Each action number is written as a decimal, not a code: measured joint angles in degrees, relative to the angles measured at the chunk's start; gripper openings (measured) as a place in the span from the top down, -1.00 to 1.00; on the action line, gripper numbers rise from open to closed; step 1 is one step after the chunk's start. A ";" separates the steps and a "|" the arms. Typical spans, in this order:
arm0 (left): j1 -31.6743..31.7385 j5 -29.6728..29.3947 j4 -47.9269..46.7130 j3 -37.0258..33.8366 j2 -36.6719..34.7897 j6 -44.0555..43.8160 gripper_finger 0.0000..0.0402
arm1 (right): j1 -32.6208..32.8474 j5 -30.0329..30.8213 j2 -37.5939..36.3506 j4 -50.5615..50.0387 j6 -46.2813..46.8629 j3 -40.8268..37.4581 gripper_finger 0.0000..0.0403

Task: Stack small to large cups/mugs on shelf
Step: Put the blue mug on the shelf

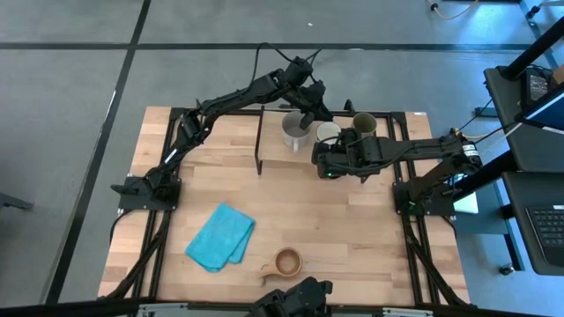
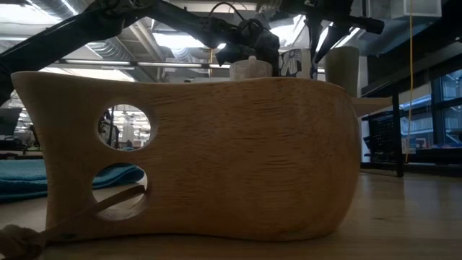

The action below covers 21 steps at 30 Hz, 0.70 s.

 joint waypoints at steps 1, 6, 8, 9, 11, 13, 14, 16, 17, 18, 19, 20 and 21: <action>0.00 0.00 0.00 0.00 0.00 0.00 0.68 | -0.02 0.02 0.00 0.00 -0.22 0.00 0.72; 0.00 0.02 0.00 0.00 0.00 0.02 0.68 | -0.66 -0.20 0.00 -0.02 -1.46 0.00 0.72; 0.00 0.02 0.00 -0.01 0.00 0.02 0.68 | -1.07 -0.21 0.00 0.01 -2.38 0.00 0.72; 0.00 0.02 0.00 0.00 0.00 0.02 0.68 | -1.24 -0.27 0.00 0.03 -2.75 0.00 0.72; 0.00 0.02 0.00 -0.02 0.00 0.02 0.68 | -1.50 -0.29 0.00 0.04 -2.94 0.00 0.72; 0.00 0.02 0.00 -0.04 0.00 0.02 0.68 | -1.64 -0.33 0.00 0.07 -2.96 0.00 0.72; 0.00 -0.03 0.00 -0.04 0.00 0.02 0.68 | -1.66 -0.40 0.00 0.07 -2.97 0.00 0.72; 0.00 -0.25 0.02 -0.04 0.00 0.02 0.68 | -1.66 -0.40 0.00 0.07 -2.98 0.00 0.72; 0.00 -0.26 0.01 -0.04 0.00 0.02 0.68 | -1.66 -0.40 0.00 0.07 -2.98 0.00 0.72; 0.00 -0.35 0.00 -0.04 0.00 0.02 0.68 | -1.66 -0.40 0.00 0.08 -2.97 0.00 0.72; 0.00 -0.49 0.01 -0.04 0.00 0.03 0.68 | -1.66 -0.40 0.00 0.08 -2.98 0.00 0.72; 0.00 -0.51 0.02 -0.04 0.00 0.09 0.68 | -1.66 -0.39 0.00 0.08 -3.05 0.00 0.72; 0.00 -0.52 0.02 -0.04 0.00 0.10 0.68 | -1.66 -0.38 0.00 0.09 -3.28 0.00 0.72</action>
